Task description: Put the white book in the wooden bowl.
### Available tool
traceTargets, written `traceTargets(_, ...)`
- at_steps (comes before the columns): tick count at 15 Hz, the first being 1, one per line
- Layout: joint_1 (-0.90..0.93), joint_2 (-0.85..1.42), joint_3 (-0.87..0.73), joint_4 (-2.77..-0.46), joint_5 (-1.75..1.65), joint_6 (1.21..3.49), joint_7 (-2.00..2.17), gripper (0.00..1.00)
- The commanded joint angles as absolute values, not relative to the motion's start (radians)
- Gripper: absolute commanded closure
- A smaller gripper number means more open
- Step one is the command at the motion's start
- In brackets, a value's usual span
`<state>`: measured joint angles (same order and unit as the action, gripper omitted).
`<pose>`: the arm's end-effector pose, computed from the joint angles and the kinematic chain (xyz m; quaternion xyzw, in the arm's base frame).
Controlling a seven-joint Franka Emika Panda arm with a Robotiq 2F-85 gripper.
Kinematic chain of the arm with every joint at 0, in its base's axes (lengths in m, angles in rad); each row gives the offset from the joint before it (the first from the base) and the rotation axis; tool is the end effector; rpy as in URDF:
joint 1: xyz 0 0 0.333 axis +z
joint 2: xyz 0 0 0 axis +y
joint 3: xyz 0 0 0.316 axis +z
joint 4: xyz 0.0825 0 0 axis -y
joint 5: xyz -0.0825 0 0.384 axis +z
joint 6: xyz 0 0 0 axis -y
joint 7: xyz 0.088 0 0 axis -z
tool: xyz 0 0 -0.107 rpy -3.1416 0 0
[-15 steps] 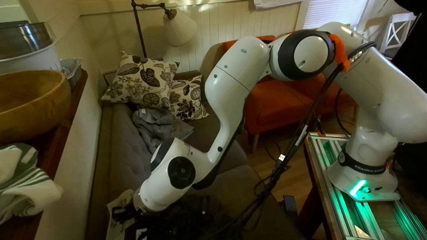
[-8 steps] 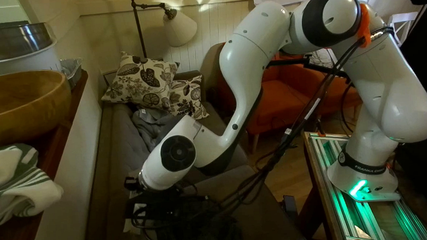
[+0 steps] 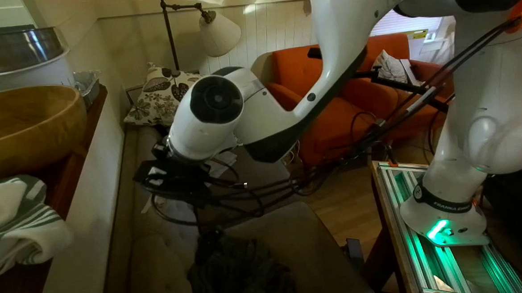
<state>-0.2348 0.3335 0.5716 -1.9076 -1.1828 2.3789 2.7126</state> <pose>0.6126 0.1797 0.3714 -0.6440 0.6733 -0.3520 0.0894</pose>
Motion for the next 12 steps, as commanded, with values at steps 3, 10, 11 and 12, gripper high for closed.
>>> traceTargets(3, -0.057, 0.174, 0.337, -1.969, -1.088, 2.403, 2.685, 0.73)
traceTargets(10, 0.089, 0.128, 0.177, -1.93, -1.212, 2.322, 2.739, 0.93)
traceTargets(11, 0.099, 0.101, 0.162, -1.924, -1.232, 2.3, 2.736, 0.93)
traceTargets(12, 0.11, 0.081, 0.151, -1.915, -1.26, 2.271, 2.734, 0.93)
